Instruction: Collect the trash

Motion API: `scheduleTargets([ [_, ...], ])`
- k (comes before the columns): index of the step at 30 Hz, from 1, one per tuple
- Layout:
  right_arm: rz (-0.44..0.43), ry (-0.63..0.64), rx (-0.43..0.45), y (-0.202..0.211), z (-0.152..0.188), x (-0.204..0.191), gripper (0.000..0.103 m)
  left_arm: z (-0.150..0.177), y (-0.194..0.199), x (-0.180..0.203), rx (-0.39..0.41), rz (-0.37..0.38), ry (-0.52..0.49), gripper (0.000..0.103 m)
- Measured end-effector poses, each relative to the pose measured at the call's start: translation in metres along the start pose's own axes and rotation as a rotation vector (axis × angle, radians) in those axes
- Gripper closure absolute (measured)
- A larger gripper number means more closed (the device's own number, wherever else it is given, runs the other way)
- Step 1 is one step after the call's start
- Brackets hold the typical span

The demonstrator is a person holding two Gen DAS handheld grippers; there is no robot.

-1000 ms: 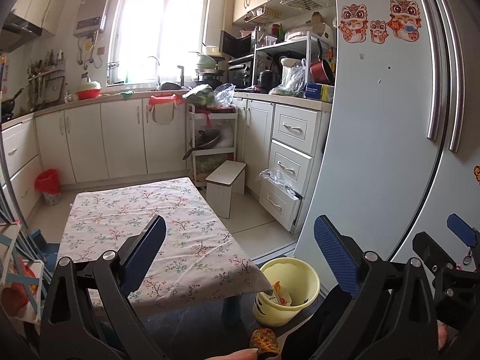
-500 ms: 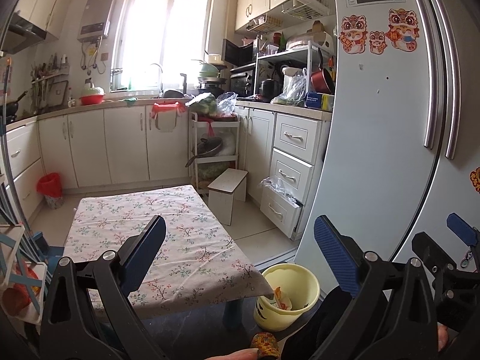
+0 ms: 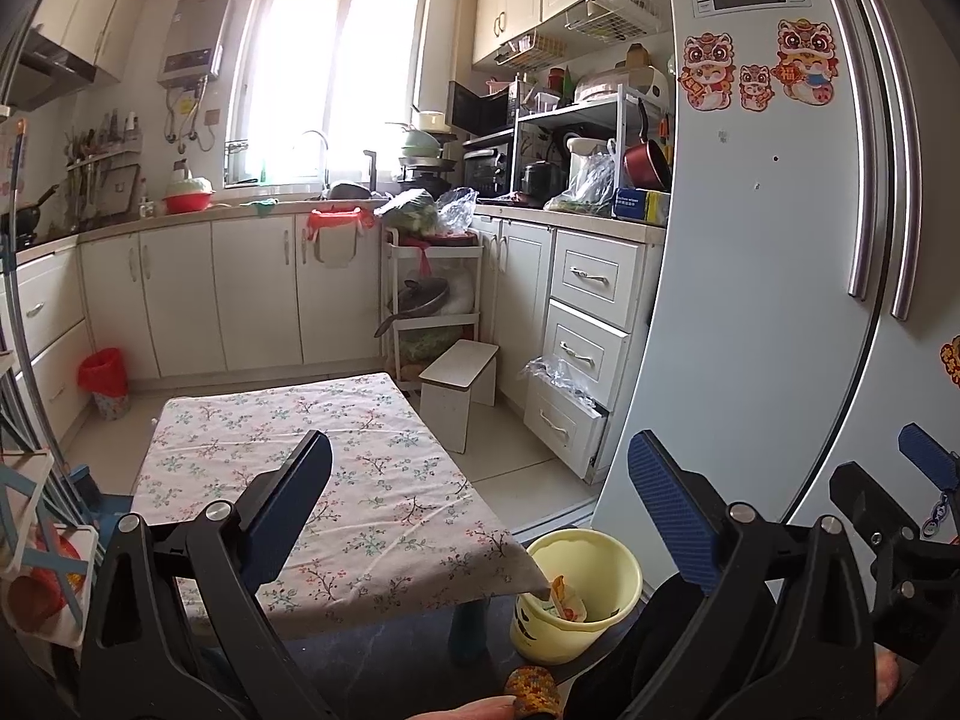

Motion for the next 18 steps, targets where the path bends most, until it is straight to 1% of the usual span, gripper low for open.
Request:
scheduleTargets([
  [18, -0.008, 0.003, 0.000, -0.0006, -0.0005, -0.0024, 0.007, -0.0037, 0.0026, 0.0002, 0.009, -0.014, -0.010, 0.008],
])
Point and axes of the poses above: each gripper's, at about its wrist camera, not at the fingertips, and y roughly against the way its jaws point, x to its right, z to its underside, the point moved 2 cm from there along -y, roughly the way its jaws point, and after that the axes turned 15 degrees about x, right-handed, at the moved point
